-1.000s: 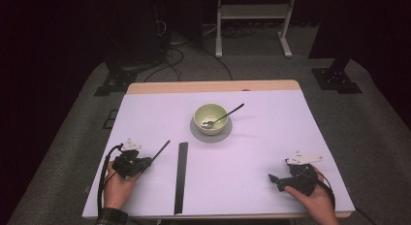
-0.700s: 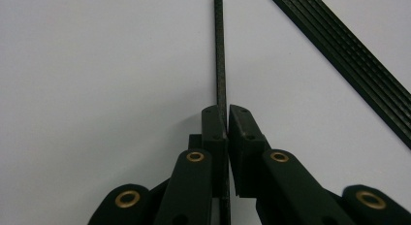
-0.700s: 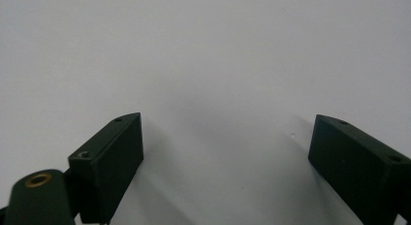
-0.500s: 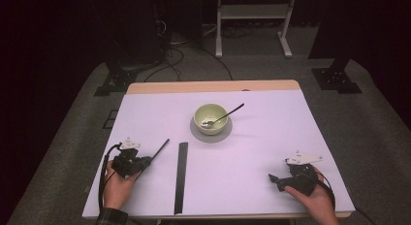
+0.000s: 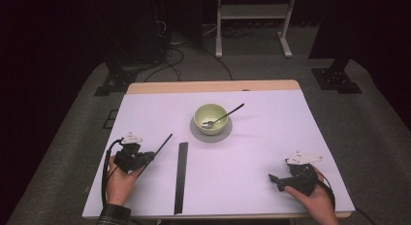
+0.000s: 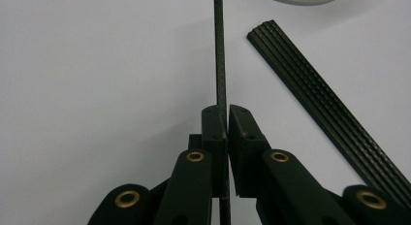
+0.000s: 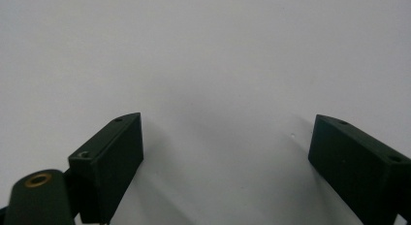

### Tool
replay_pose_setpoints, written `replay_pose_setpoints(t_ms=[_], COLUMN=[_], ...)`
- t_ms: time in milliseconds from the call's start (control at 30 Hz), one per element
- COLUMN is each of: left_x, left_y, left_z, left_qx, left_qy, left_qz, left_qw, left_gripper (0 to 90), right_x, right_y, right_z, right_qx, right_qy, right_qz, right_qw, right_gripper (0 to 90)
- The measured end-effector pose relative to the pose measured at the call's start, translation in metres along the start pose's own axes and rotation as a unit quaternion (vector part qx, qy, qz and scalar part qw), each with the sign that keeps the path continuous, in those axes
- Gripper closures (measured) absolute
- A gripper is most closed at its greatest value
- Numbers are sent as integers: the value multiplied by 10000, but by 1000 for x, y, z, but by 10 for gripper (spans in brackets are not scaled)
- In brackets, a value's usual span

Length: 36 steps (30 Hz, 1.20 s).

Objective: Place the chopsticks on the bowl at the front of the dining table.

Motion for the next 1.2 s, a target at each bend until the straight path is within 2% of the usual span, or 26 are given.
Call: replay_pose_setpoints(t_ms=[167,467,667,733,1200], left_x=[7,20,28,33,61], left_y=[-1,1,1,3,6], left_z=[4,9,13,16,28], left_qx=[-30,-100,-179,-191,-280], left_qy=[-39,22,-27,-85,-132], left_qz=[-15,121,147,171,365], left_qw=[10000,9999,9997,9996,9989], left_gripper=[861,859,860,860,861], right_x=[0,0,0,0,0], right_y=[0,0,0,0,0], right_z=[0,0,0,0,0], right_qx=[0,1,1,2,3], right_qy=[-11,-3,-4,-12,-8], right_qz=[-1,0,-1,-1,-1], right_qw=[10000,10000,10000,10000,10000], right_gripper=[109,108,108,108,108])
Point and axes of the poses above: each handheld gripper's, and its own axes: y roughly backward along the jaws, x roughly out of its top, z roughly to its right, the point moved 3 cm from there along -y, roughly forward along the jaws, and after that the axes turned 5 degrees about y, right-handed, at the moved point
